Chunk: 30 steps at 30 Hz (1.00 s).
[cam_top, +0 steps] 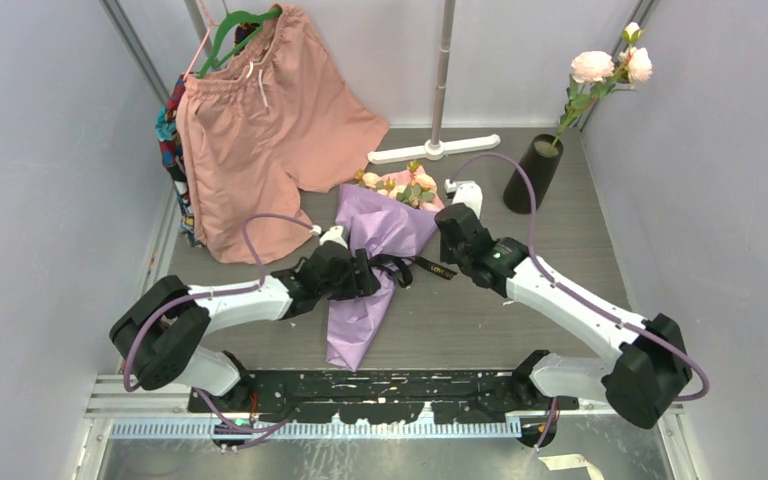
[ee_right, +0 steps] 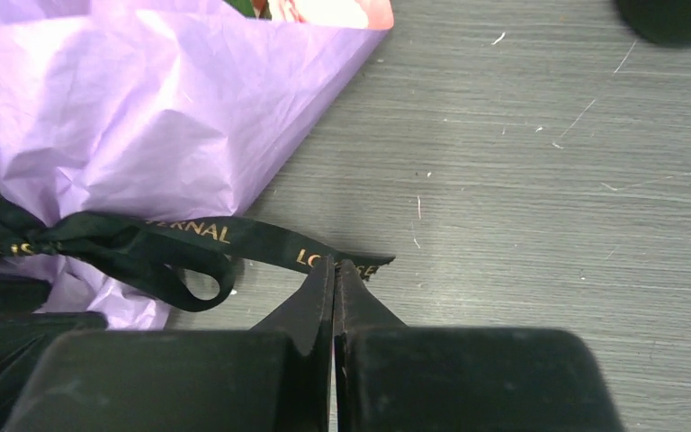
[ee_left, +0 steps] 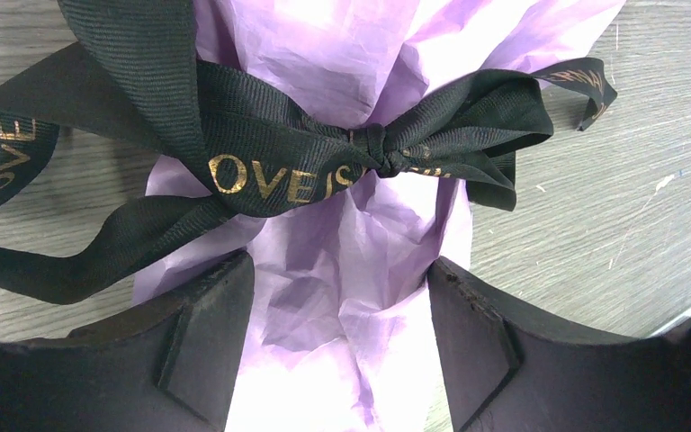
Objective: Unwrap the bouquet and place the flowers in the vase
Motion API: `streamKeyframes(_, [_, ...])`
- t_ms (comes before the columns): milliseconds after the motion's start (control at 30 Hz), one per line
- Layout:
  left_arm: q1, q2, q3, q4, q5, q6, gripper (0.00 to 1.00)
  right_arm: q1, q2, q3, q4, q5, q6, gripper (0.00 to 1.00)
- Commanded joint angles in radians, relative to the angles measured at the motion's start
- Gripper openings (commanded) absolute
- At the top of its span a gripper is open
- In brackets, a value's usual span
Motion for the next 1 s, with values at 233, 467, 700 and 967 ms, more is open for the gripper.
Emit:
streamKeyframes(233, [-0.004, -0.035, 0.006, -0.002, -0.022, 0.014, 0.71, -0.006, 0.224, 0.076, -0.019, -0.082, -0.14, 0.94])
streamKeyframes(467, [-0.004, -0.086, -0.018, -0.01, -0.066, 0.022, 0.71, -0.006, 0.302, 0.125, -0.074, -0.056, -0.231, 0.98])
streamKeyframes(700, [-0.003, -0.094, -0.022, -0.023, -0.079, 0.028, 0.71, 0.002, 0.322, 0.122, -0.059, -0.077, -0.247, 0.98])
streamKeyframes(967, [-0.003, -0.133, -0.028, -0.057, -0.099, 0.039, 0.71, 0.0, 0.456, 0.139, 0.023, -0.125, -0.238, 0.89])
